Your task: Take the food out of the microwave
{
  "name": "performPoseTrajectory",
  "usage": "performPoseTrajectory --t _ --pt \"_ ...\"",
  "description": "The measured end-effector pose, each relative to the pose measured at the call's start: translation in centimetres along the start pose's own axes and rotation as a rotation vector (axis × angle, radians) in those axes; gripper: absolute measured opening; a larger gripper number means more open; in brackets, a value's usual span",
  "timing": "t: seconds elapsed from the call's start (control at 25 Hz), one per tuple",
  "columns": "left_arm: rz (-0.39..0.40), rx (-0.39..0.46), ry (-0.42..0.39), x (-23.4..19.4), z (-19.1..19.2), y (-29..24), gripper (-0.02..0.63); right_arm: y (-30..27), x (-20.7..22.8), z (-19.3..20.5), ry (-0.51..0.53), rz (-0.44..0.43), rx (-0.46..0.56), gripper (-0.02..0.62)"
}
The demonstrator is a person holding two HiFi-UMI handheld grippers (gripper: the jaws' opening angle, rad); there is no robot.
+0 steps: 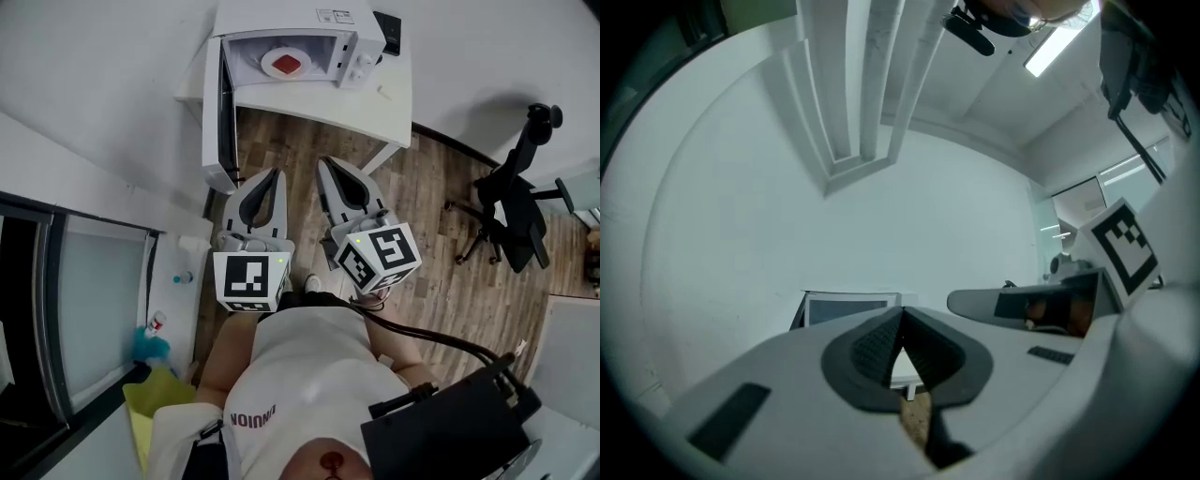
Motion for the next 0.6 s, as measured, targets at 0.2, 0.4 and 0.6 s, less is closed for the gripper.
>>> performPoseTrajectory --t 0.2,0.4,0.6 --pt "0.042 0.003 -0.012 -0.5 0.6 -0.8 0.014 -0.9 0.7 0.3 -0.055 0.023 0.013 0.021" --pt "0.045 0.001 0.006 -0.6 1.2 -2.3 0.014 -2.5 2.8 0.5 -0.145 0.019 0.015 0.023" --pt "0.018 -0.014 0.006 -1.4 2.0 -5.6 0.014 -5.7 5.8 -0.1 -0.141 0.012 0.005 0.023"
Point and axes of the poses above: the fingertips, and each gripper's own axes: y backward along the fingers, x to its right, z out of its underside, the point moved 7 cm from there along y, backward along the fingers, and after that the axes turned 9 degrees about -y, right-handed, at the moved point
